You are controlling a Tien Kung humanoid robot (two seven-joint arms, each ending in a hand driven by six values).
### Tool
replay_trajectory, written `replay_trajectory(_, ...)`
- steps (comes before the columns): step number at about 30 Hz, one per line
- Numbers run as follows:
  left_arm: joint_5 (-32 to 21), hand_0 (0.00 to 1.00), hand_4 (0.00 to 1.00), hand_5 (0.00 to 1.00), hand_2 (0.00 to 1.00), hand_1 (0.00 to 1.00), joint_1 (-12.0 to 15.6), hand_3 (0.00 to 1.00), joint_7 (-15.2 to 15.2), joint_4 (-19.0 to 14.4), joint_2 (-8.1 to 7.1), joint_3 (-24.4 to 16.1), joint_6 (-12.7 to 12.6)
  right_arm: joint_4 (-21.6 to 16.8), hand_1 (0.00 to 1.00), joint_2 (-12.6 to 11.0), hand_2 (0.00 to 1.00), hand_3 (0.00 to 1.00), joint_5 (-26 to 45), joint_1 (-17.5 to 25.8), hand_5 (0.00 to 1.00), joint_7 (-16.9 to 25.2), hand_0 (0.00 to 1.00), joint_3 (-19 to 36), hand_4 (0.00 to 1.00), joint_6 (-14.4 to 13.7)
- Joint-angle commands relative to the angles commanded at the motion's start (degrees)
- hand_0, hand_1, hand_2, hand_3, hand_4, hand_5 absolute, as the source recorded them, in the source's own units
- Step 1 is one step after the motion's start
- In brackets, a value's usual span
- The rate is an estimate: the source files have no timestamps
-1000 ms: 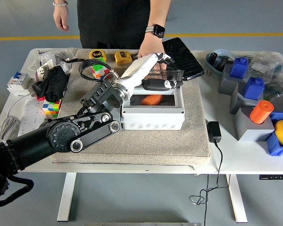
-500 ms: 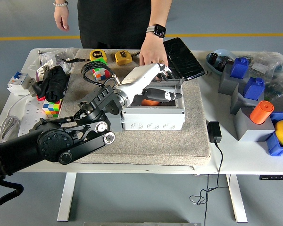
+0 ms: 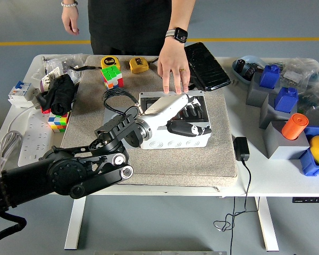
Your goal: Fetch the battery,place it into the box,close the lid of the box
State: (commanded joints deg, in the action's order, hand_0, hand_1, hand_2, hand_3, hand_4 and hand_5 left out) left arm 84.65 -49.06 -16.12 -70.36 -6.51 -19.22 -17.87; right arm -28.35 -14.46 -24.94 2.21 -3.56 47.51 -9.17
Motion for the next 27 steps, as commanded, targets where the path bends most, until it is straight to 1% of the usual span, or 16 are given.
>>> replay_trajectory(4, -0.8, 0.446, 0.927, 0.563, 0.597, 0.556, 0.5, 0.642, 1.6, -0.9, -0.13, -1.2, -1.1, 0.1, 0.639, 0.0, 0.660, 0.588, 0.1, 0.0, 0.536, 0.0, 0.625, -0.1, 0.996, 0.0)
replay_trajectory(6, -2.8, 0.446, 0.927, 0.563, 0.597, 0.556, 1.8, 0.642, 4.2, -2.1, -0.37, -3.5, -2.9, 0.0, 0.639, 0.0, 0.660, 0.588, 0.1, 0.0, 0.536, 0.1, 0.625, -0.1, 0.996, -0.1)
replay_trajectory(8, -4.9, 0.446, 0.927, 0.563, 0.597, 0.556, 2.7, 0.642, 6.2, -3.1, -0.58, -5.3, -3.7, 0.0, 0.639, 0.0, 0.660, 0.588, 0.1, 0.0, 0.536, 0.1, 0.625, -0.1, 0.996, -0.1)
replay_trajectory(9, -7.4, 0.446, 0.927, 0.563, 0.597, 0.556, 3.7, 0.642, 7.9, -4.3, -0.86, -7.0, -4.4, 0.1, 0.639, 0.0, 0.660, 0.588, 0.2, 0.0, 0.536, 0.1, 0.625, -0.3, 0.996, 0.0)
replay_trajectory(10, -9.6, 0.482, 0.926, 0.555, 0.620, 0.606, 4.4, 0.637, 9.3, -5.3, -1.07, -8.6, -4.6, 0.1, 0.638, 0.1, 0.660, 0.587, 0.2, 0.1, 0.534, 0.1, 0.625, -0.4, 0.995, 0.0)
replay_trajectory(13, -16.9, 0.482, 0.926, 0.555, 0.620, 0.606, 6.6, 0.637, 12.3, -8.2, -1.73, -13.5, -4.6, 0.4, 0.638, 0.1, 0.660, 0.587, 0.5, 0.1, 0.534, 0.0, 0.625, -0.7, 0.995, 0.1)
replay_trajectory(15, -20.6, 0.482, 0.926, 0.555, 0.620, 0.606, 7.6, 0.637, 13.6, -9.0, -2.00, -15.9, -4.4, 0.7, 0.638, 0.2, 0.660, 0.587, 0.6, 0.1, 0.534, 0.0, 0.625, -0.8, 0.995, 0.2)
replay_trajectory(16, -23.0, 0.546, 0.922, 0.540, 0.626, 0.619, 8.7, 0.624, 15.1, -9.0, -2.21, -17.7, -4.2, 0.8, 0.639, 0.2, 0.660, 0.586, 0.8, 0.1, 0.533, -0.1, 0.625, -0.9, 0.995, 0.2)
replay_trajectory(19, -29.0, 0.546, 0.922, 0.540, 0.626, 0.619, 11.1, 0.624, 19.1, -7.9, -2.69, -22.5, -3.0, 1.1, 0.639, 0.3, 0.660, 0.586, 1.0, 0.0, 0.533, -0.1, 0.625, -1.0, 0.995, 0.3)
replay_trajectory(20, -30.2, 0.546, 0.922, 0.540, 0.626, 0.619, 11.8, 0.624, 19.7, -7.3, -2.81, -23.5, -2.3, 1.2, 0.639, 0.3, 0.660, 0.586, 1.1, 0.0, 0.533, -0.1, 0.625, -1.0, 0.995, 0.3)
replay_trajectory(21, -32.5, 0.546, 0.922, 0.540, 0.626, 0.619, 12.8, 0.624, 20.4, -6.6, -3.01, -25.3, -1.1, 1.2, 0.639, 0.3, 0.660, 0.586, 1.2, 0.0, 0.533, -0.1, 0.625, -1.0, 0.995, 0.3)
replay_trajectory(22, -34.4, 0.636, 0.924, 0.542, 0.640, 0.646, 13.7, 0.626, 20.8, -6.0, -3.18, -26.8, -0.2, 1.3, 0.638, 0.3, 0.660, 0.586, 1.3, 0.0, 0.534, -0.1, 0.625, -1.1, 0.994, 0.4)
replay_trajectory(25, -38.5, 0.636, 0.924, 0.542, 0.640, 0.646, 16.2, 0.626, 21.2, -4.4, -3.57, -31.4, 2.1, 1.7, 0.638, 0.4, 0.660, 0.586, 1.7, -0.1, 0.534, -0.1, 0.625, -1.5, 0.994, 0.4)
replay_trajectory(27, -38.6, 0.636, 0.924, 0.542, 0.640, 0.646, 17.7, 0.626, 21.3, -3.5, -3.84, -34.1, 3.1, 1.9, 0.638, 0.5, 0.660, 0.586, 1.9, -0.2, 0.534, -0.2, 0.625, -1.7, 0.994, 0.4)
